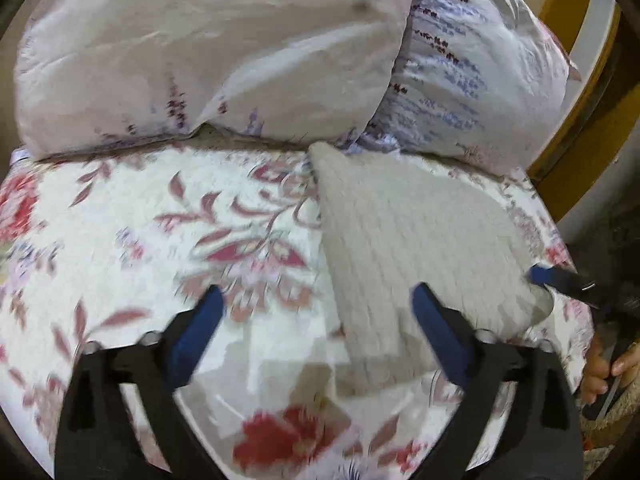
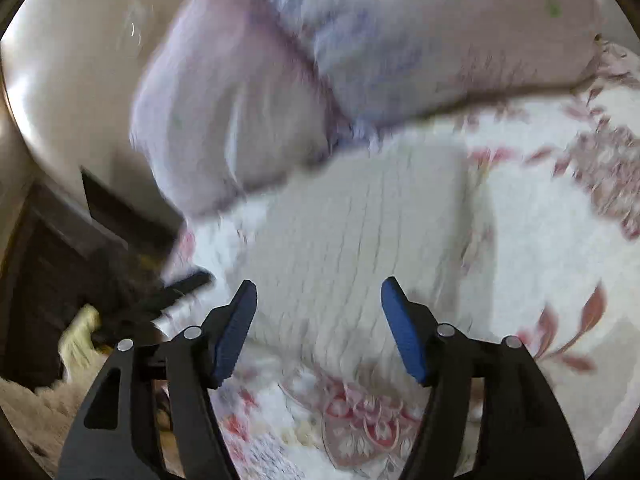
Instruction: Fold small clothes
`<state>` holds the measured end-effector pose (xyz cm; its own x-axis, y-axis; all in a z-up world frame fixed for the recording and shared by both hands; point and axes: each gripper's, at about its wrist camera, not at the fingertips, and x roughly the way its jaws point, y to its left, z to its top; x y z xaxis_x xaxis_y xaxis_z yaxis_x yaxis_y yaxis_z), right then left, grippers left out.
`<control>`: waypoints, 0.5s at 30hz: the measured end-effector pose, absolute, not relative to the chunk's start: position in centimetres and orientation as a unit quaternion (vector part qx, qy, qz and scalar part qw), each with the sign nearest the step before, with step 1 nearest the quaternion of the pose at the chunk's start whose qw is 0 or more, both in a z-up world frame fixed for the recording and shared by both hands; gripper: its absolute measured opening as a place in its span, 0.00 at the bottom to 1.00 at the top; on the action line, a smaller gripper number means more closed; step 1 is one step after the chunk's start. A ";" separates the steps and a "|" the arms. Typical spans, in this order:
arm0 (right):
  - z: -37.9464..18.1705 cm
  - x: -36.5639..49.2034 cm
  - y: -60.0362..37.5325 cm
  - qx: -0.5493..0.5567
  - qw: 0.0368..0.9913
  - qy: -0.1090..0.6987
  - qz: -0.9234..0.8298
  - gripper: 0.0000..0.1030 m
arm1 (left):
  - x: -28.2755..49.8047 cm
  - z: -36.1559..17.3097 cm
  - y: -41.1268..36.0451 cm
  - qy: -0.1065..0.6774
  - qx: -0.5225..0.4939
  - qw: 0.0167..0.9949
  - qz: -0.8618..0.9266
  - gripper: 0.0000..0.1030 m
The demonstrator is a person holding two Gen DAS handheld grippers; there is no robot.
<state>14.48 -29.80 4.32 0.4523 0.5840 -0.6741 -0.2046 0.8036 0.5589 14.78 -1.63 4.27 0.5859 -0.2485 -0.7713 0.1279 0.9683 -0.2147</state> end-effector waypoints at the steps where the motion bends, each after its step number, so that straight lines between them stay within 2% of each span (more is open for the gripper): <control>1: 2.6 15.1 -29.2 0.187 0.825 0.494 0.200 0.65 | 14.1 4.3 -1.9 0.440 -0.061 0.891 -0.100 0.98; 5: 2.8 15.4 -29.7 0.243 0.832 0.474 0.157 0.65 | 11.3 4.0 -2.7 0.446 -0.026 0.890 -0.086 0.98; 6: 3.6 14.7 -29.5 0.225 0.846 0.462 0.141 0.69 | 10.9 3.8 -3.1 0.449 -0.019 0.889 -0.085 0.98; 7: 4.2 13.2 -30.3 0.204 0.860 0.449 0.129 0.75 | 10.6 3.5 -3.6 0.452 -0.012 0.888 -0.086 0.98; 8: 4.9 11.9 -30.0 0.168 0.880 0.433 0.102 0.90 | 10.2 3.0 -3.9 0.456 -0.005 0.886 -0.088 0.98; 9: 5.0 10.3 -30.4 0.141 0.891 0.425 0.073 0.98 | 10.1 2.6 -4.3 0.460 -0.001 0.883 -0.087 0.98; 13: 1.9 6.6 -29.7 0.062 0.892 0.448 -0.002 0.98 | 9.2 1.0 -5.6 0.478 -0.001 0.874 -0.087 0.98; 15: 0.7 6.6 -29.6 0.061 0.882 0.467 0.002 0.98 | 8.9 0.3 -6.1 0.484 0.005 0.871 -0.083 0.98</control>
